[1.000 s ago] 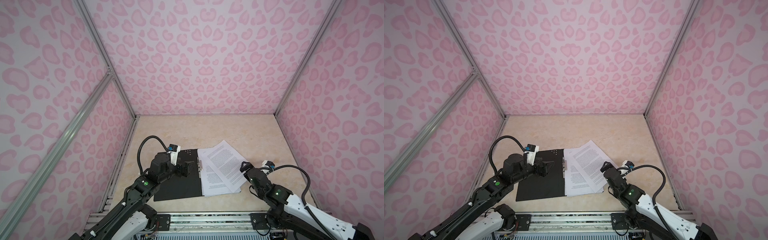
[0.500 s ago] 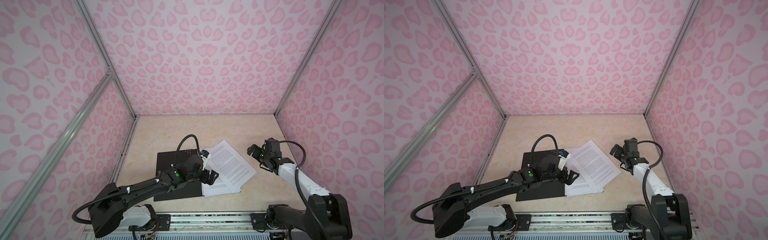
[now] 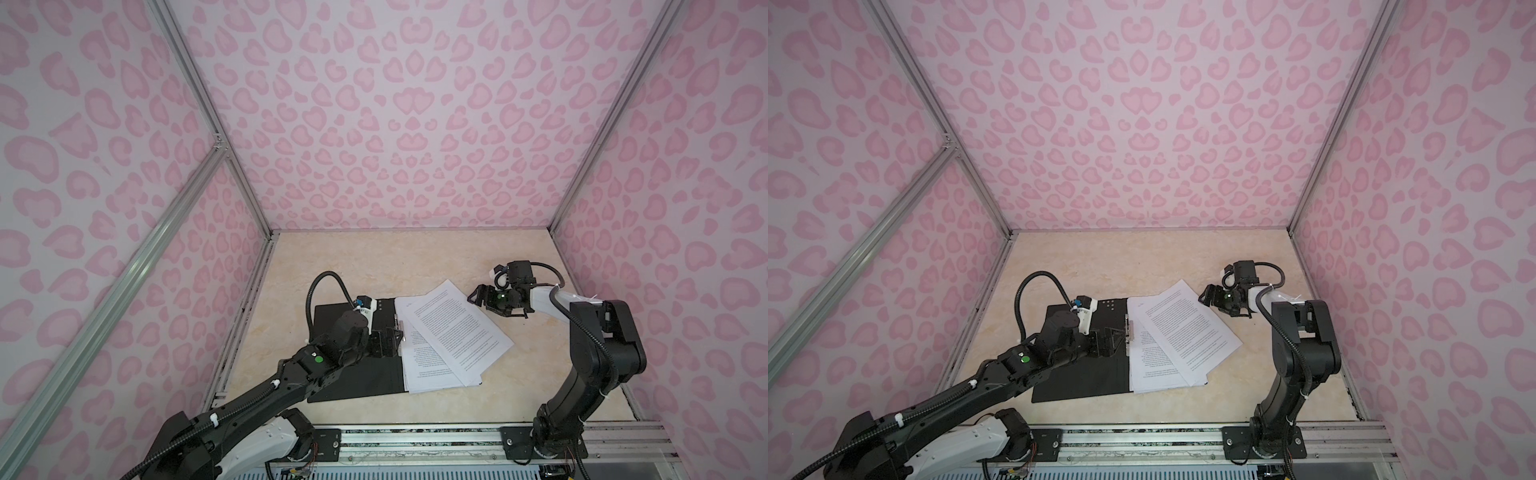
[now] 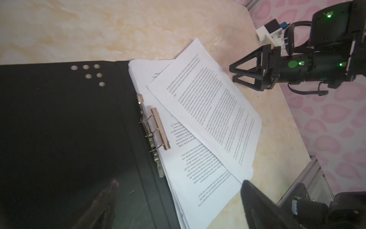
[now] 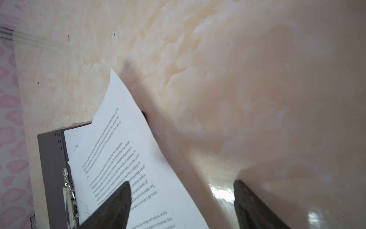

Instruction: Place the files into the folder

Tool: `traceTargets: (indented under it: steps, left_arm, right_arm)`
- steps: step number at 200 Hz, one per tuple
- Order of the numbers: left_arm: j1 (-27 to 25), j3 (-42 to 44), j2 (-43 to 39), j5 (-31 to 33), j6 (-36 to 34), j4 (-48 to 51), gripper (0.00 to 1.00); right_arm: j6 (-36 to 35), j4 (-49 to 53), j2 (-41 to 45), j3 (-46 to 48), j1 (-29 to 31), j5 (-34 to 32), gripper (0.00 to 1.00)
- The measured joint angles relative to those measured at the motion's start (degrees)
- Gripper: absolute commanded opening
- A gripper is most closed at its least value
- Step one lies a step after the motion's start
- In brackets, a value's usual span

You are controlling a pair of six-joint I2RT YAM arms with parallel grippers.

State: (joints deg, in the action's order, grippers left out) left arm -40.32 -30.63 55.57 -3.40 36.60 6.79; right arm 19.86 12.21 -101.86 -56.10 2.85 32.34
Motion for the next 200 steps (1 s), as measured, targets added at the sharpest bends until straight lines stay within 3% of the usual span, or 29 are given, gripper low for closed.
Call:
traceTargets:
  steps: [36, 102, 159, 200]
  left_arm:
    - [7.32, 2.89, -4.83, -2.89, 0.37, 3.28, 0.97]
    - [10.75, 2.82, -6.08, -5.88, -1.92, 5.38, 0.97]
    - [11.50, 2.82, -5.86, -7.61, -2.80, 5.51, 0.97]
    - [11.85, 2.82, -6.16, -7.74, -2.84, 5.55, 0.97]
  right_arm:
    - [-1.64, -0.28, -1.44, -0.83, 0.24, 2.51, 0.77]
    - [-1.42, -1.62, -0.11, 3.58, -0.13, 8.37, 0.61]
    - [1.29, -3.67, 0.94, 7.65, -1.05, 11.19, 0.25]
    - [4.00, -5.11, 3.74, 11.47, -1.20, 13.29, 0.11]
